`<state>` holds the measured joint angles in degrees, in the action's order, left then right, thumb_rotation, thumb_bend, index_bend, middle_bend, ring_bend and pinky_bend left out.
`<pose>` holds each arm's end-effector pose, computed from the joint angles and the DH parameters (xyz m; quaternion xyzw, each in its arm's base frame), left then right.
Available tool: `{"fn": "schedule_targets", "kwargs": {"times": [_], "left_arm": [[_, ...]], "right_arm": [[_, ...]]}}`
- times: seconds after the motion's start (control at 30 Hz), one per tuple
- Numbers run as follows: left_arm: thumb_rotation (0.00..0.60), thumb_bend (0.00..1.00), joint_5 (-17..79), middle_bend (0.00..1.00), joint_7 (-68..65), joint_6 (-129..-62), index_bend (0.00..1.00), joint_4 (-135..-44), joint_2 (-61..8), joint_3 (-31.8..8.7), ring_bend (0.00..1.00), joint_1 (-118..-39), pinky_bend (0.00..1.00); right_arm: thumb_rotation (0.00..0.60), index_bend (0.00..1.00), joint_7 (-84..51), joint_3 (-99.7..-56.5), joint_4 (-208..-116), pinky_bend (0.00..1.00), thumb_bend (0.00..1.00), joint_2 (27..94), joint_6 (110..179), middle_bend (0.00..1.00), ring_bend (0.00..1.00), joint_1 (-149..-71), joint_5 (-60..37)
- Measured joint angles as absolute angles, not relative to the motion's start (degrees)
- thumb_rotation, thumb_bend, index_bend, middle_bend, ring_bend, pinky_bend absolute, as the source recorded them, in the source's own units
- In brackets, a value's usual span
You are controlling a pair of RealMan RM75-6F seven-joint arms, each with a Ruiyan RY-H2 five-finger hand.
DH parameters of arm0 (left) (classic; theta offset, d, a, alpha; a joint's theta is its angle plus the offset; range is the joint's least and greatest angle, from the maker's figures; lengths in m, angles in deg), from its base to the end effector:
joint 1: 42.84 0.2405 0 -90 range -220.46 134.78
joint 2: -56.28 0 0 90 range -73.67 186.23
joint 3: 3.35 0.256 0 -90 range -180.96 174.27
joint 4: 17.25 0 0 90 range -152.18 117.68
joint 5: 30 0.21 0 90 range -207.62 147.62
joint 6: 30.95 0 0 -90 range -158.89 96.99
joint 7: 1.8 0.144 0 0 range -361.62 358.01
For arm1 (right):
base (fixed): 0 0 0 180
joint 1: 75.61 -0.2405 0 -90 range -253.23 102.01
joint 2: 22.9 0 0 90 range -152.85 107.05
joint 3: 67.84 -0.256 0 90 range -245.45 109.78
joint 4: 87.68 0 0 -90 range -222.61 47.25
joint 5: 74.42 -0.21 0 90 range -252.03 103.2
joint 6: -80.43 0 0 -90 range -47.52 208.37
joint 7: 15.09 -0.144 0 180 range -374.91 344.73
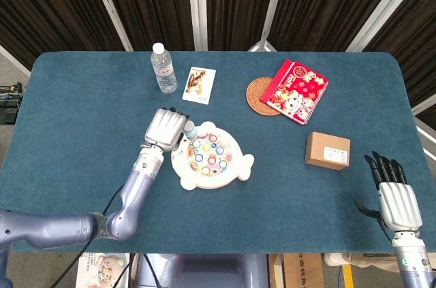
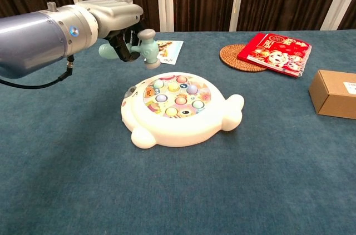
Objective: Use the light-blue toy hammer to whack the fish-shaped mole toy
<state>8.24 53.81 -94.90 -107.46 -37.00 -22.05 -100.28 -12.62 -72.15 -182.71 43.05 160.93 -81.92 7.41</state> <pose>-0.0466 0.3768 -0.0130 -0.7509 -0.2759 -0.3156 0.5103 -0.3052 -0.1925 0.1407 0.5844 -0.4242 0.3797 0.5782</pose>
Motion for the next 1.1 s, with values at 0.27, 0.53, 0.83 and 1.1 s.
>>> {"fn": "schedule_targets", "kwargs": {"times": [0.27,0.53,0.83,1.1], "left_arm": [[0.600,0.76,6.7,0.49,54.8,-95.0,0.63,-105.7,-39.0,-20.9,0.35,-102.0,0.47],[0.600,0.76,6.3,0.49,54.6,-94.7,0.63,-103.6,-40.8,-19.9,0.35,-102.9,0.47],[0.600,0.76,5.8,0.49,54.3,-94.5,0.63,-101.8,-41.9,-18.2,0.35,-103.2,0.47],[0.600,0.76,6.4,0.49,53.5,-95.0,0.63,-102.3,-41.9,-19.0,0.35,-103.7,0.47]], "right_arm": [[0.600,0.00,-13.0,-72.1,-183.0,0.00,0.20,42.9,160.8,0.00,0.00,-81.9,7.5],[0.600,0.00,-13.2,-72.1,-183.0,0.00,0.20,42.9,160.8,0.00,0.00,-81.9,7.5],[0.600,0.00,-13.4,-72.1,-183.1,0.00,0.20,42.8,160.7,0.00,0.00,-82.0,7.4],[0.600,0.00,-13.5,-72.1,-183.2,0.00,0.20,42.8,160.7,0.00,0.00,-82.0,7.3]]}}
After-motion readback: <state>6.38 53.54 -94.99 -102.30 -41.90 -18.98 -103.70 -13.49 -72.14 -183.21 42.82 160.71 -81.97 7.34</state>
